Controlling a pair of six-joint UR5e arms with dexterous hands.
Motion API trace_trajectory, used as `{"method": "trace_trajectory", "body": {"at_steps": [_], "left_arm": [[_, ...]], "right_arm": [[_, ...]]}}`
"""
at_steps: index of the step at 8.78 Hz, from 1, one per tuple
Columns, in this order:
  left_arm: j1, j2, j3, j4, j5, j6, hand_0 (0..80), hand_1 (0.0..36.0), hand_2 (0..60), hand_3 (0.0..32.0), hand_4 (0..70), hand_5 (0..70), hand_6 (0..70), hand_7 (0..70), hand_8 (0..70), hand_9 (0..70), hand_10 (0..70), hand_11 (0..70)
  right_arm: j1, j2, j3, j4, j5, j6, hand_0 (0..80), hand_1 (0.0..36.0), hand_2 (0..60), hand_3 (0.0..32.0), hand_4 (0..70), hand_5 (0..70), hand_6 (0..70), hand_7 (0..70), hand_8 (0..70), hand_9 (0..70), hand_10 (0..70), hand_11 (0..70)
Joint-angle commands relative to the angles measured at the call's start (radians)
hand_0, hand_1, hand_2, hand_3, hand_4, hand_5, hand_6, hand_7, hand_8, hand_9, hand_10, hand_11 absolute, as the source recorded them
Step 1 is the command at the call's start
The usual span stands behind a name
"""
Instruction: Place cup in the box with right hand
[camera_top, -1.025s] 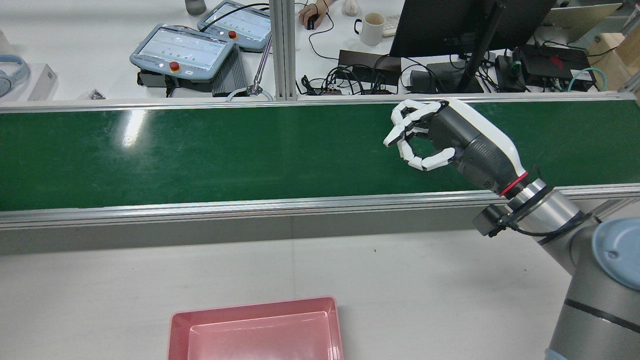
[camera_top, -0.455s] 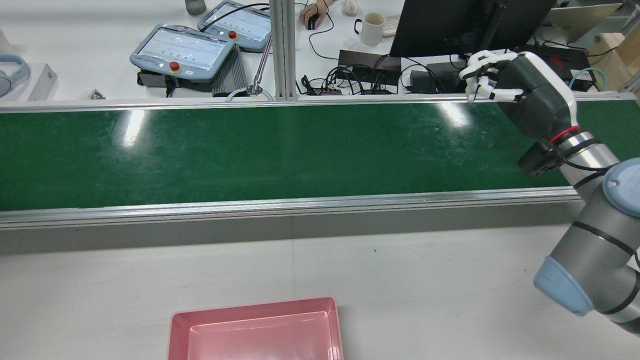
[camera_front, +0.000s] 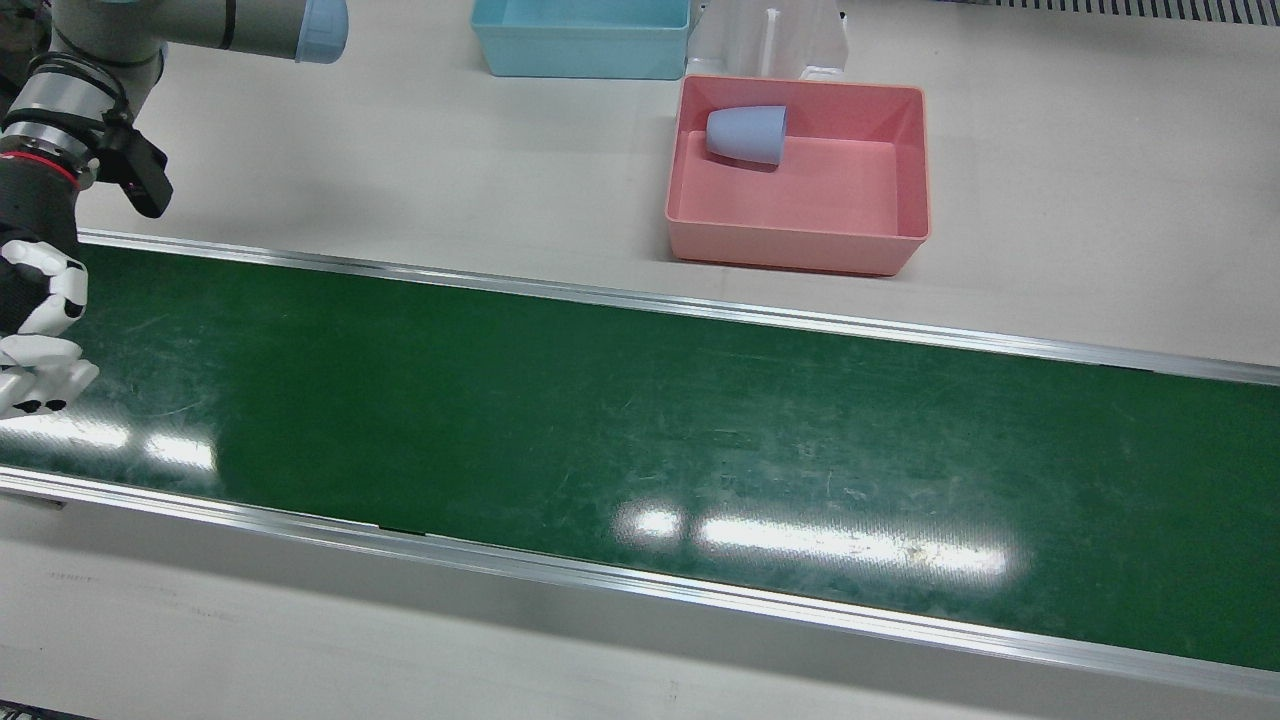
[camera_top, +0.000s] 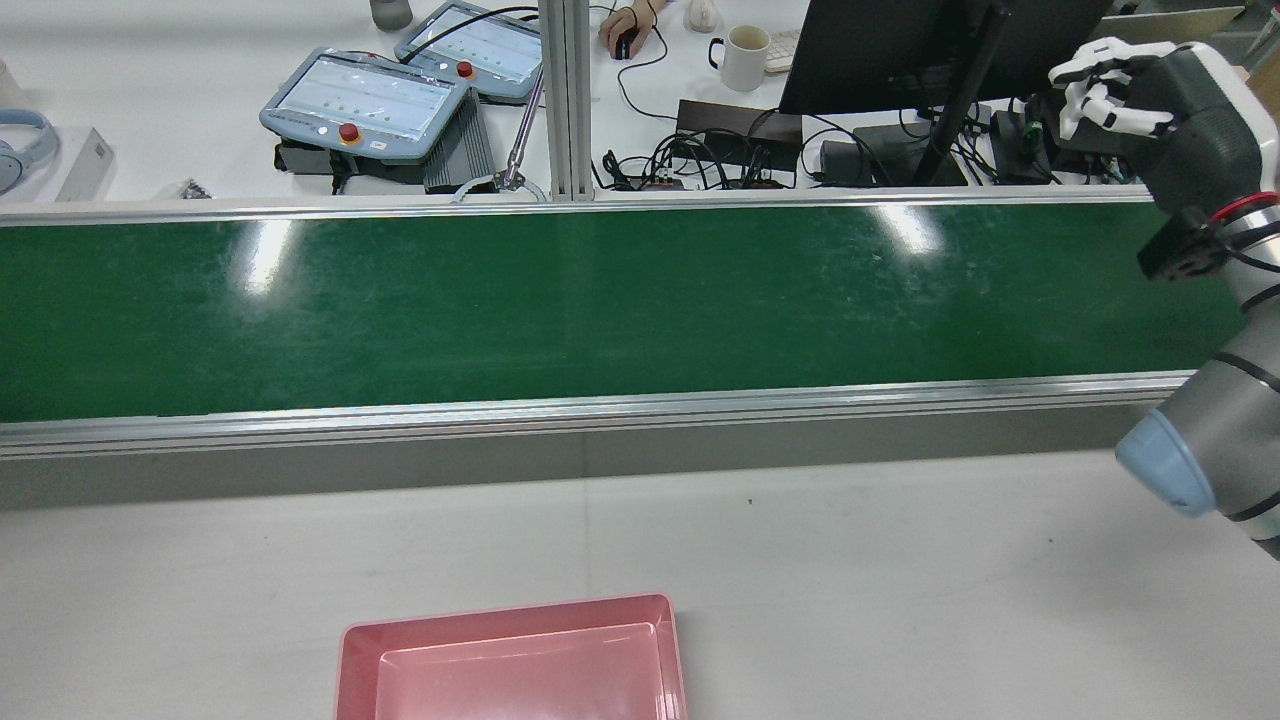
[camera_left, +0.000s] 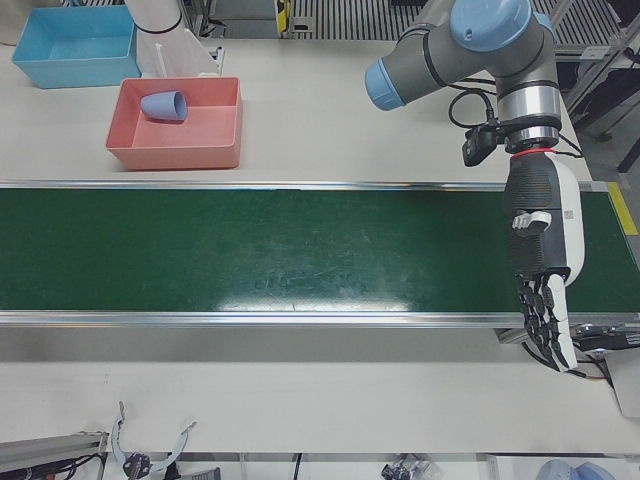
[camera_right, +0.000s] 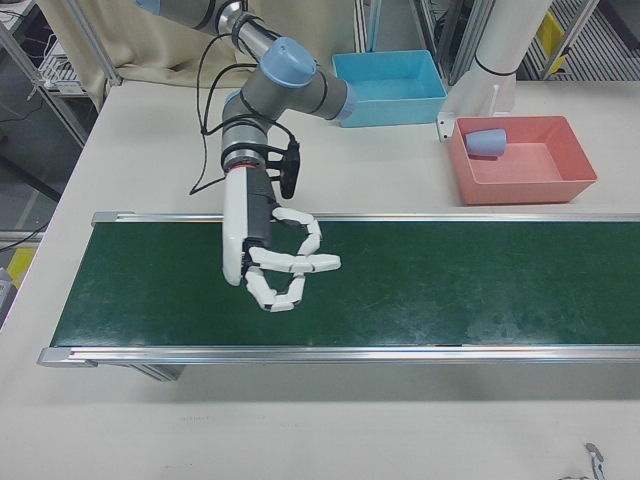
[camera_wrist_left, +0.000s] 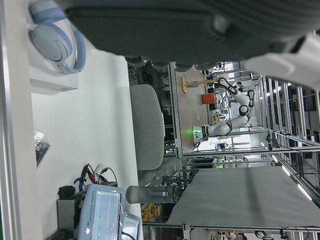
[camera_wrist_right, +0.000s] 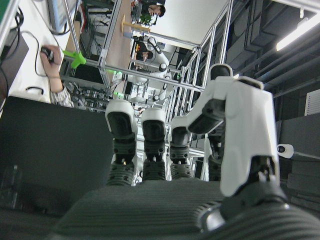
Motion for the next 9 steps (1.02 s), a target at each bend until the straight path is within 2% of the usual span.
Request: {"method": "trace_trajectory", "body": {"at_steps": [1,4,8,9], "left_arm": [[0.0,0.0,0.0,-0.001,0.0,0.0,0.0,0.0,0.0,0.0,0.0,0.0,0.0,0.0,0.0,0.0,0.0,0.0],[0.0,0.0,0.0,-0.001,0.0,0.0,0.0,0.0,0.0,0.0,0.0,0.0,0.0,0.0,0.0,0.0,0.0,0.0],[0.0,0.0,0.0,-0.001,0.0,0.0,0.0,0.0,0.0,0.0,0.0,0.0,0.0,0.0,0.0,0.0,0.0,0.0],[0.0,0.0,0.0,-0.001,0.0,0.0,0.0,0.0,0.0,0.0,0.0,0.0,0.0,0.0,0.0,0.0,0.0,0.0]], "right_arm": [[0.085,0.0,-0.111,0.01,-0.006,0.004,58.6,31.4,60.0,0.0,70.0,12.7,30.4,70.0,44.4,67.4,41.8,59.3],[0.178,-0.003,-0.146,0.015,-0.021,0.001,58.2,30.1,59.4,0.0,70.0,12.5,30.9,70.0,45.7,69.1,43.1,61.1],[0.226,-0.002,-0.16,0.016,-0.034,-0.001,58.2,29.6,57.7,0.0,70.0,12.5,30.9,70.0,45.6,68.9,42.9,60.8],[0.243,-0.003,-0.159,0.03,-0.067,-0.004,56.3,27.8,59.4,0.0,70.0,12.2,32.6,70.0,47.7,70.0,45.4,64.0]]}}
